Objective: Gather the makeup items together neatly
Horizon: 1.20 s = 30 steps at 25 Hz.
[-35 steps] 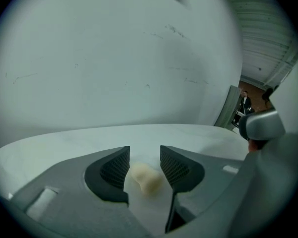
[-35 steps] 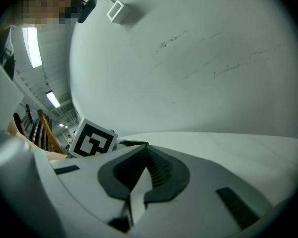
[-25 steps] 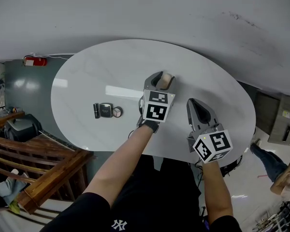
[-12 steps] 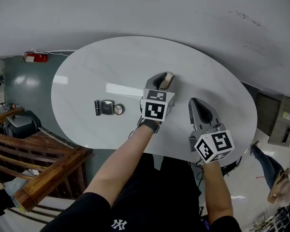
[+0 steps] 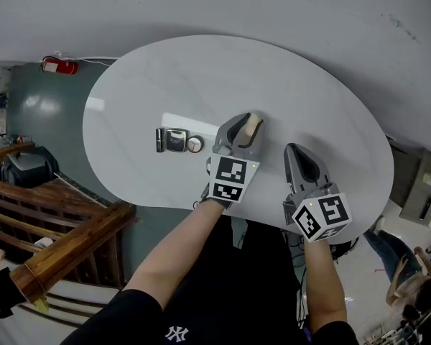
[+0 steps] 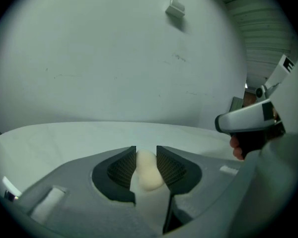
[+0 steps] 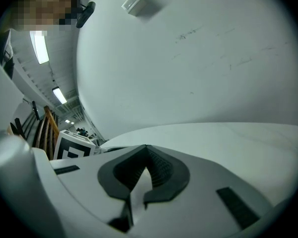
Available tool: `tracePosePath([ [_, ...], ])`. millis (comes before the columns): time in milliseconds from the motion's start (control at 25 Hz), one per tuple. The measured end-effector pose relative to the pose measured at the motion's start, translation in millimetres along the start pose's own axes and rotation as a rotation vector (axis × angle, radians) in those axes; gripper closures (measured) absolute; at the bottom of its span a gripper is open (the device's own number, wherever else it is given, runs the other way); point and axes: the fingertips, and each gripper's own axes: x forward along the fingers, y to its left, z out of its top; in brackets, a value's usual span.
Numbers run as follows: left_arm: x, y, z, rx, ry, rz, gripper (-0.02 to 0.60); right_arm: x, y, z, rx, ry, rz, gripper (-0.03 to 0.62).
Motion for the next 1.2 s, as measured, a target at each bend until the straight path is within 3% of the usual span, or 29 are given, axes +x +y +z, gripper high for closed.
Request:
tracePosePath([
  [320, -67, 34, -26, 0.077, -0.093, 0.075, 0.449, 2, 64, -42, -0.025, 0.037, 0.024, 0.582],
  [640, -90, 46, -46, 0.193, -0.177, 0.175, 0.449, -6, 94, -78, -0.052, 0.066, 0.017, 0.582],
  [1080, -96, 36, -79, 0.274, -0.161, 0.138, 0.448, -11, 111, -97, -0.075, 0.035, 0.006, 0.582],
  [1200, -99, 32, -88, 0.295, -0.123, 0.117, 0.449, -11, 115, -101, -0.077, 0.033, -0.003, 0.582],
])
